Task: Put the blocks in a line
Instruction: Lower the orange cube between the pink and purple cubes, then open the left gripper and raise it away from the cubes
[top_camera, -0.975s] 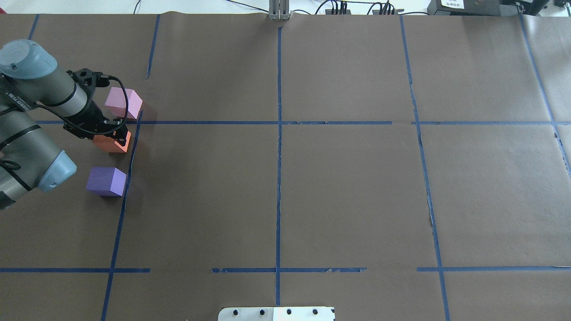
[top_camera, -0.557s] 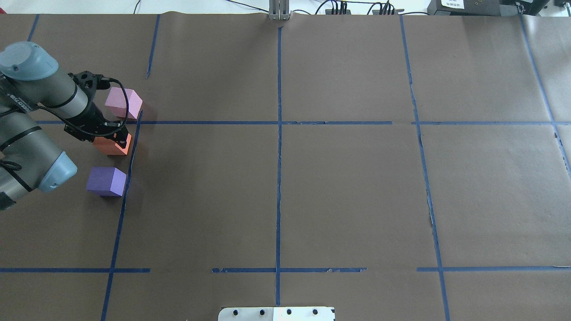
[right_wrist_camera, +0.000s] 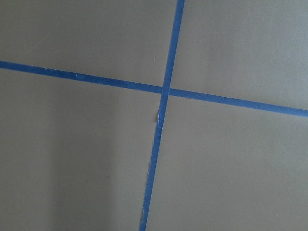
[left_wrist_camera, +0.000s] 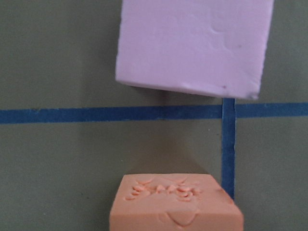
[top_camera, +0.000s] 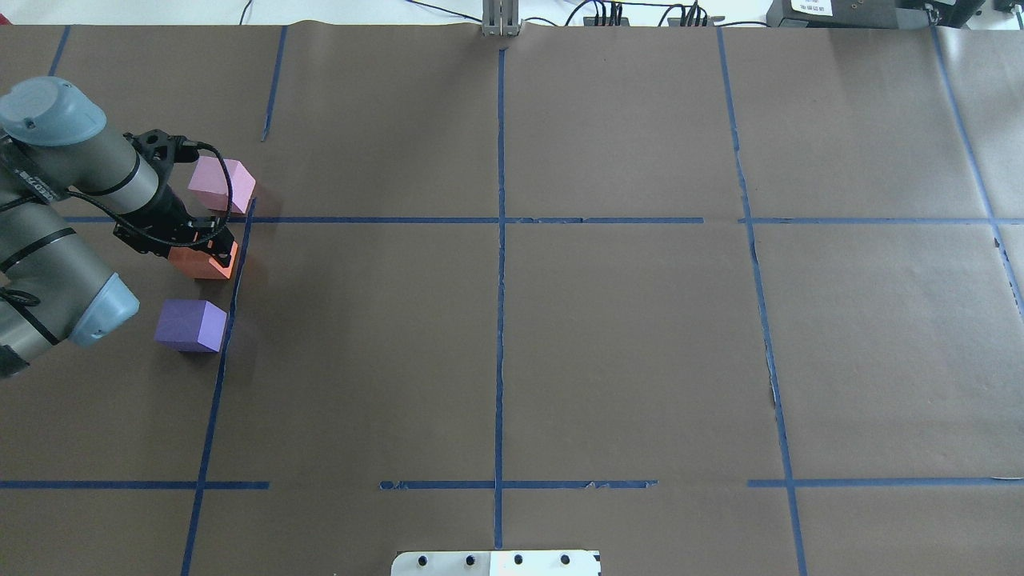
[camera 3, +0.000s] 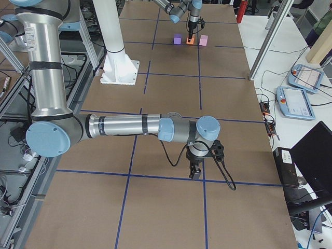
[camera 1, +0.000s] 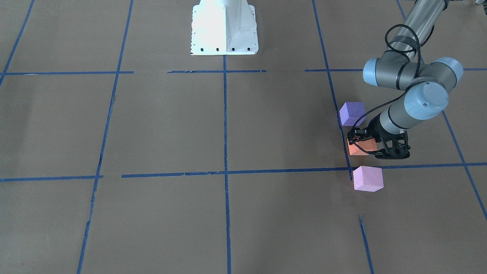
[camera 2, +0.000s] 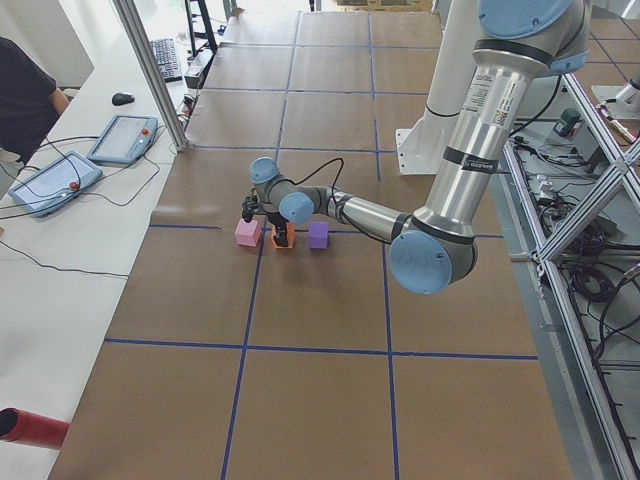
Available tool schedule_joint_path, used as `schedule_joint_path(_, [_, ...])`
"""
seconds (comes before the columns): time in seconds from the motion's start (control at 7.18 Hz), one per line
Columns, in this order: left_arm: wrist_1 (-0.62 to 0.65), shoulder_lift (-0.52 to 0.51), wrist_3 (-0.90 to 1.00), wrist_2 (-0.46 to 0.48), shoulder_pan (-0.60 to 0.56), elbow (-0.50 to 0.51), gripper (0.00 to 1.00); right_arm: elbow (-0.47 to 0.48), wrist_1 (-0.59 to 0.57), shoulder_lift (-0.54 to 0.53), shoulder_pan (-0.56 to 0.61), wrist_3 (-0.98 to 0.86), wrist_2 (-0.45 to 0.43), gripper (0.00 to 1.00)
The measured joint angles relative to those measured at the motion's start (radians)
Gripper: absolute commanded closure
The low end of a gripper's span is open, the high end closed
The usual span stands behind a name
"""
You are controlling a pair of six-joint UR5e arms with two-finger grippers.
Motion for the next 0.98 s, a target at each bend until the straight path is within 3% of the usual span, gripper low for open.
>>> schedule_joint_path(0.56, [0.0,0.002,0.0,0.0,-0.001,-0.006,0.0,0.0,0.0,0.0,0.0,0.0,0.0,0.0])
schedule_joint_path(0.98, [0.014,0.008,-0.005,0.006,-0.02,-0.078,0.0,0.0,0.0,0.0,0.0,0.0,0.0,0.0])
